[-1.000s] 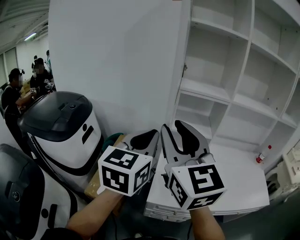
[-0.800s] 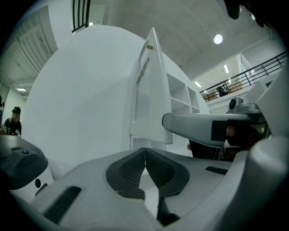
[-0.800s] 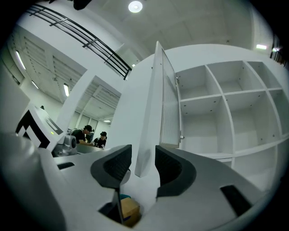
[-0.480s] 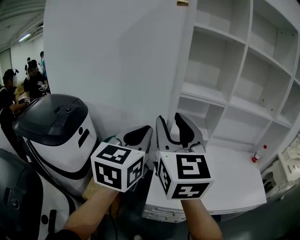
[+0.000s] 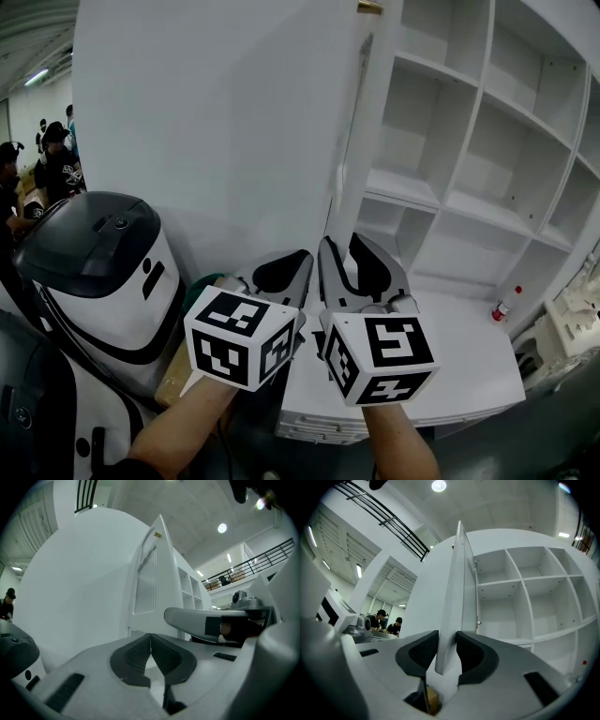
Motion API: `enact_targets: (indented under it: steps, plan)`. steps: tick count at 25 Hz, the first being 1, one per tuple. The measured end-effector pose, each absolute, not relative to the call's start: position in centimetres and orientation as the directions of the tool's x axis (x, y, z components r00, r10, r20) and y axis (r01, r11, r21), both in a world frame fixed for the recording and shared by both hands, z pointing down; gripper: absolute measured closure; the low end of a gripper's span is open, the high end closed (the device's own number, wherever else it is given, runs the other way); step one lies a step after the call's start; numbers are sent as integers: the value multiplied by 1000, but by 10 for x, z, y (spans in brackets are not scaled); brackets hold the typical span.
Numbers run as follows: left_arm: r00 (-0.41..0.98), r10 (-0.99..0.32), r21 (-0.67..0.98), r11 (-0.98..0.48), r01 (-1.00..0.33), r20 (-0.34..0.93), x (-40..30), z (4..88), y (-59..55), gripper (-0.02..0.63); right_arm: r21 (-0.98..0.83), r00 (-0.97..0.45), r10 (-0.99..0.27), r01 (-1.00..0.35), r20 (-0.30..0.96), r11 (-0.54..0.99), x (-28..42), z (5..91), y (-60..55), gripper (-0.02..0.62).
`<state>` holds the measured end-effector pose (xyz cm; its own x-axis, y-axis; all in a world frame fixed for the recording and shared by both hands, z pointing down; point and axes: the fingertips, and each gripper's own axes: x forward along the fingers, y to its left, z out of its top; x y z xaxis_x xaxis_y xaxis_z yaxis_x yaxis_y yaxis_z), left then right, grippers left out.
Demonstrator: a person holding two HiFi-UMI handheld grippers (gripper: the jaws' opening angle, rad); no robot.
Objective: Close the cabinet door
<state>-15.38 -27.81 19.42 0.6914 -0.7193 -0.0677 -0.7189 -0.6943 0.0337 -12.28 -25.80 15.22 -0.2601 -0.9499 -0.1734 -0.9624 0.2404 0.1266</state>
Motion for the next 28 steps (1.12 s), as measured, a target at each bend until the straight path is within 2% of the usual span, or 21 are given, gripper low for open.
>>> enact_targets:
  steps: [16,28]
  plan:
    - [803,-591,34,-807,-590,-83,-74,191,-268,592,79,-128,-978,-990,-164,116,-40,152,-247,512]
    - [821,-564,14,-825,-565,-83,-39,193,-268,592,47,-143,-977,-989,-157,138,3,153,-253,514]
